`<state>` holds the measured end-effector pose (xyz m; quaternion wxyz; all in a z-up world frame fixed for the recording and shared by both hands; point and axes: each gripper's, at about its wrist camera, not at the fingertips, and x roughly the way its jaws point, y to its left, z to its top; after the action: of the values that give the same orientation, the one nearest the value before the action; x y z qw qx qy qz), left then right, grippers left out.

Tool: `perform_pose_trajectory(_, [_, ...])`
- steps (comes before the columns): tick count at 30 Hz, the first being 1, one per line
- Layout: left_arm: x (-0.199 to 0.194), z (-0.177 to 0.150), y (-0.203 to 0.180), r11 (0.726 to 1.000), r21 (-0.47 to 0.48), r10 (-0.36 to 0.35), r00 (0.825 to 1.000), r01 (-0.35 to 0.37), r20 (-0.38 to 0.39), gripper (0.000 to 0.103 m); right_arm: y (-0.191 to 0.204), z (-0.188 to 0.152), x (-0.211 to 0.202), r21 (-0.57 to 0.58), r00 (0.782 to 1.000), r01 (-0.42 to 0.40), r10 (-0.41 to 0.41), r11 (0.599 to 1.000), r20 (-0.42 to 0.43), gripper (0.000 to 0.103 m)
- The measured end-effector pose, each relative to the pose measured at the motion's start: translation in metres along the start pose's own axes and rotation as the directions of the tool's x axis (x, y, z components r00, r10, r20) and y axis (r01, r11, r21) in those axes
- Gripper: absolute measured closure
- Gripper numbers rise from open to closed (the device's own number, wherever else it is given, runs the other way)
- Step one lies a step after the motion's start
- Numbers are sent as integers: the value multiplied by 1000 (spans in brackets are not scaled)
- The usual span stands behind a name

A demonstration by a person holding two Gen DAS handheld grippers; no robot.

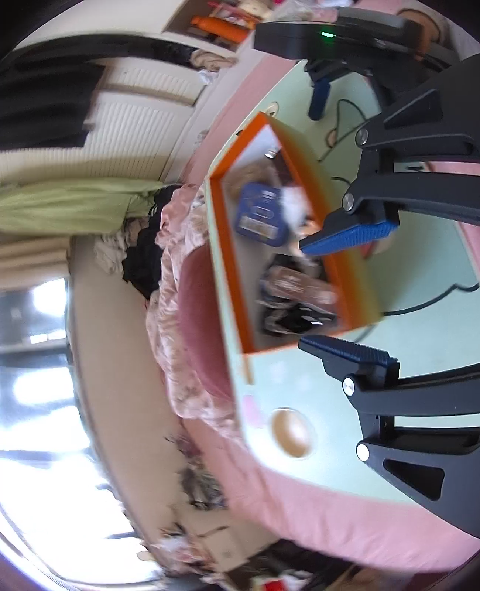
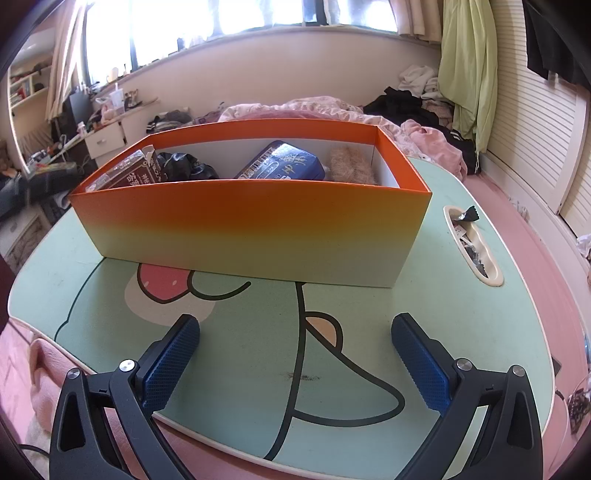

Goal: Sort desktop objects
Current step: 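Lift the brown card deck box out with the left tool onto the desk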

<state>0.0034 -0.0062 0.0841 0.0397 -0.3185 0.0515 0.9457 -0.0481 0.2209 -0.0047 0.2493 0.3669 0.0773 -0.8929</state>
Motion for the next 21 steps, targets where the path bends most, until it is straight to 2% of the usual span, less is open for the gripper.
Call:
perform_pose_trajectory(3, [27,20,0,998,50,-33,993,39,-114,57,0,0,0,1,1000,1,-1,1000,0,0])
perform_pose_trajectory(6, [58,20,-3,995,64,-62,972,79,-227,61,-1,1,0,1,1000,0,0,1000,0,0])
perform_pose_trajectory(7, [75,18,-4,994,65,-65,958,87,-280,68,-1,1,0,0,1000,0,0,1000,-1,0])
perform_pose_trajectory(8, [81,18,-2,994,47,-75,952,93,-297,72,-1,1,0,0,1000,0,0,1000,-3,0])
perform_pose_trajectory(9, [84,20,6,994,5,-99,950,106,-297,83,-1,1,-1,-2,1000,0,0,1000,0,0])
perform_pose_trajectory(10, [90,20,14,995,-39,-102,943,94,-318,84,0,0,0,-1,1000,-2,2,1000,1,0])
perform_pose_trajectory(15, [74,15,22,990,-65,-135,961,123,-242,84,0,0,0,-2,1000,-1,1,1000,0,0])
perform_pose_trajectory(18, [35,21,31,979,-121,-179,977,166,-112,84,1,-1,0,-2,1000,-1,1,1000,0,0])
perform_pose_trajectory(19, [10,21,31,967,-139,-221,974,214,-41,84,1,-1,0,-1,1000,-1,1,1000,0,0])
perform_pose_trajectory(21, [-20,17,27,948,-137,-287,958,287,22,84,1,-1,0,-1,1000,-1,1,1000,0,0])
